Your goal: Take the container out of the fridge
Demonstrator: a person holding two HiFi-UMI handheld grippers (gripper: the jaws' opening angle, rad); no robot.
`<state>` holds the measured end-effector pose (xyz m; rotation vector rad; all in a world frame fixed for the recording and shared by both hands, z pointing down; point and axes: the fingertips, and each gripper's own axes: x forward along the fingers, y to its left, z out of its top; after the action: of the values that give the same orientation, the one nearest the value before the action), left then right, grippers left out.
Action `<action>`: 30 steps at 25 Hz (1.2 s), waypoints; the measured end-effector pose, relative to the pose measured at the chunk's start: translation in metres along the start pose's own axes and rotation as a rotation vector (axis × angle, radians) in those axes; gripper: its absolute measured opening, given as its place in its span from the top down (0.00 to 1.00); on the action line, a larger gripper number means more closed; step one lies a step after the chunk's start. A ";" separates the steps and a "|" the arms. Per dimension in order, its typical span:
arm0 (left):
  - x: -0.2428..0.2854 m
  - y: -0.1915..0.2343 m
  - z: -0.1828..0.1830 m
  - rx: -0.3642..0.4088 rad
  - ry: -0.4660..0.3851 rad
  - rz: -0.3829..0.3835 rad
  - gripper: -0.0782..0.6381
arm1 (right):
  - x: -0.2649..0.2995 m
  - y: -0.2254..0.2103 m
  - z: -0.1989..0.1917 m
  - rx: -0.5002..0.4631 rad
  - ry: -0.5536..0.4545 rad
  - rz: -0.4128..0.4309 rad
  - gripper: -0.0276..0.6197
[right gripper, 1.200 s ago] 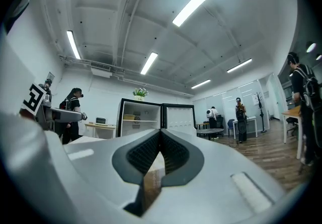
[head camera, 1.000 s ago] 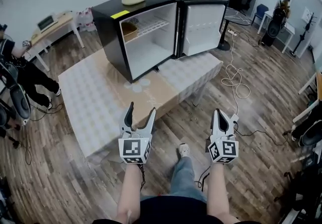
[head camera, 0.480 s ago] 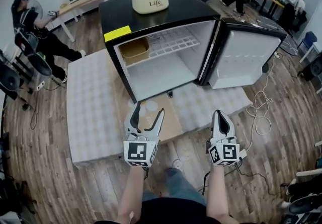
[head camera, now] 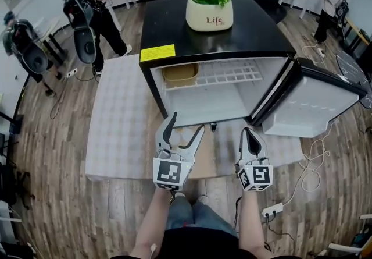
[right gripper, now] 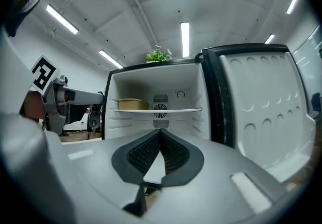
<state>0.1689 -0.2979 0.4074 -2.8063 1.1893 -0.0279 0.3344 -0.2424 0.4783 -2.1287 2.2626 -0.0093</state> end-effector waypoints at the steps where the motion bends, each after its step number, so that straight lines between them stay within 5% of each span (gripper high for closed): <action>1: 0.002 0.002 0.001 0.005 0.001 0.003 0.43 | 0.006 0.003 0.000 -0.002 0.002 0.014 0.95; 9: 0.017 0.010 0.010 0.083 0.043 -0.030 0.43 | 0.029 0.020 0.010 -0.023 0.006 0.062 0.95; 14: 0.030 0.009 0.012 0.209 0.108 -0.052 0.43 | 0.030 0.028 0.015 -0.039 0.009 0.086 0.95; 22: 0.050 0.012 0.004 0.619 0.316 -0.010 0.44 | 0.034 0.034 0.012 -0.031 0.020 0.119 0.95; 30: 0.060 0.033 -0.005 0.936 0.560 0.168 0.48 | 0.037 0.031 0.009 -0.017 0.028 0.128 0.95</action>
<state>0.1866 -0.3647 0.4078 -1.8922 1.0737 -1.0955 0.3019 -0.2772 0.4675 -2.0003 2.4184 -0.0165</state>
